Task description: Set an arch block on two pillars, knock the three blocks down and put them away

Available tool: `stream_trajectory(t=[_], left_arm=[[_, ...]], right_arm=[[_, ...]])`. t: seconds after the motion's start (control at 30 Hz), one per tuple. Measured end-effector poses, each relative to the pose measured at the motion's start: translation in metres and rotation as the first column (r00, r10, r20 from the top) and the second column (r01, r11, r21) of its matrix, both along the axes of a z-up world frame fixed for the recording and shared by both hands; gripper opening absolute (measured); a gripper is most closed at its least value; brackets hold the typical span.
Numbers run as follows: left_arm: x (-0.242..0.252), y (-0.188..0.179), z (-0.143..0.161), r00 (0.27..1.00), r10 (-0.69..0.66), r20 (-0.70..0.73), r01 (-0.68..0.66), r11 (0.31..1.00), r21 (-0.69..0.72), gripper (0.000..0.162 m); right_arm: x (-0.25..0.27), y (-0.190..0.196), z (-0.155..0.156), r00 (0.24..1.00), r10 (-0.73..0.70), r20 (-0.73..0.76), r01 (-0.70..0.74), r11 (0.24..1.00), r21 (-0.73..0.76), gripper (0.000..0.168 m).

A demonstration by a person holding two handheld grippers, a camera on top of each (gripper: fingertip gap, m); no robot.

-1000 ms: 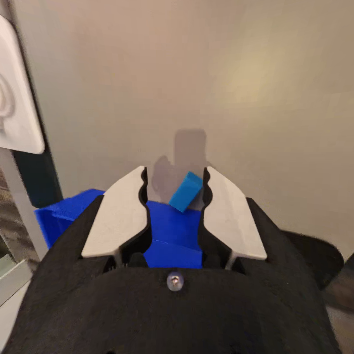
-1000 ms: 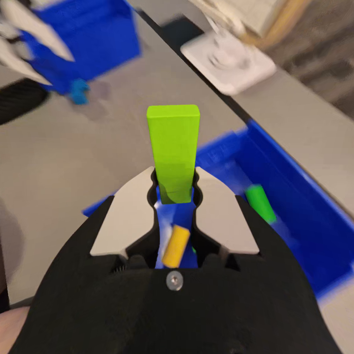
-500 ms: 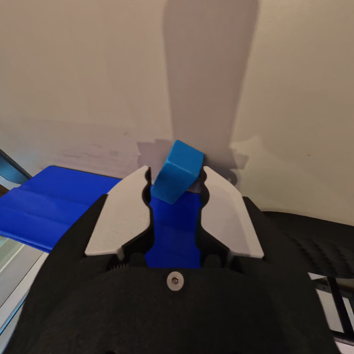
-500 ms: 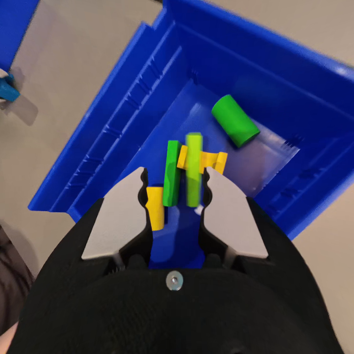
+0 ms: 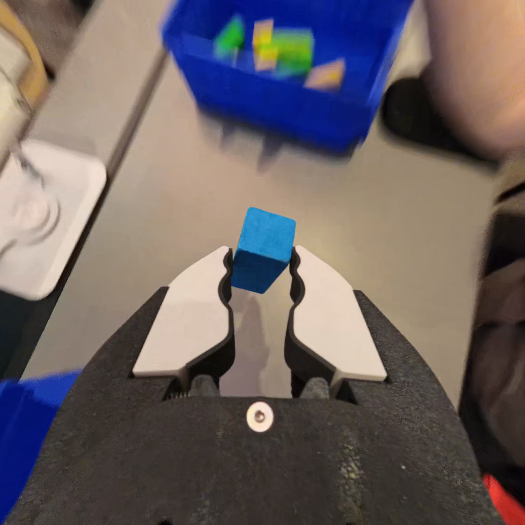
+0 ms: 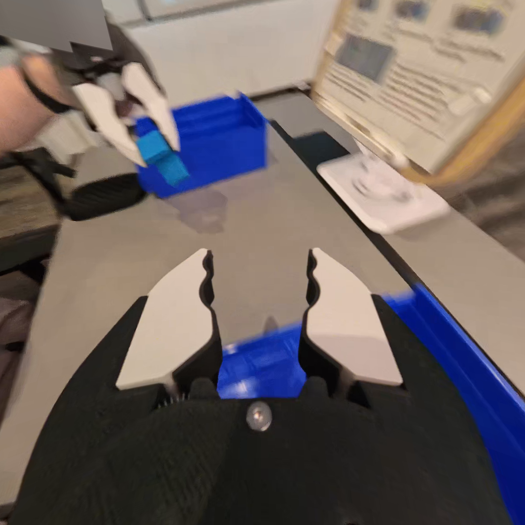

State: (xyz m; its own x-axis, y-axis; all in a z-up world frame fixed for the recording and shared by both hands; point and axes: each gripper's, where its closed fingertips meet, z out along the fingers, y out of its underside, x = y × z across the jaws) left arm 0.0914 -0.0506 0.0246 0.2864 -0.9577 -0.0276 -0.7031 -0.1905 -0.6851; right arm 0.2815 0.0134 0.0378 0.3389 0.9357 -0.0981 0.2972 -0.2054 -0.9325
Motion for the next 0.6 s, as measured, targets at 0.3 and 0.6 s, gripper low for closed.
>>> stream_trajectory(t=[0.3, 0.6], left_arm=[[0.069, -0.017, 0.079, 0.943, -0.102, 0.316, 0.092, 0.995, 0.046, 0.038], [0.037, -0.007, 0.083, 0.909, -0.003, 0.416, 0.012, 1.000, -0.019, 0.083]], right_arm=[[-0.137, -0.069, 0.047, 0.952, 0.283, -0.121, -0.244, 0.933, 0.264, 0.079], [-0.084, -0.052, 0.045, 0.976, 0.211, -0.045, -0.200, 0.963, 0.182, 0.035]])
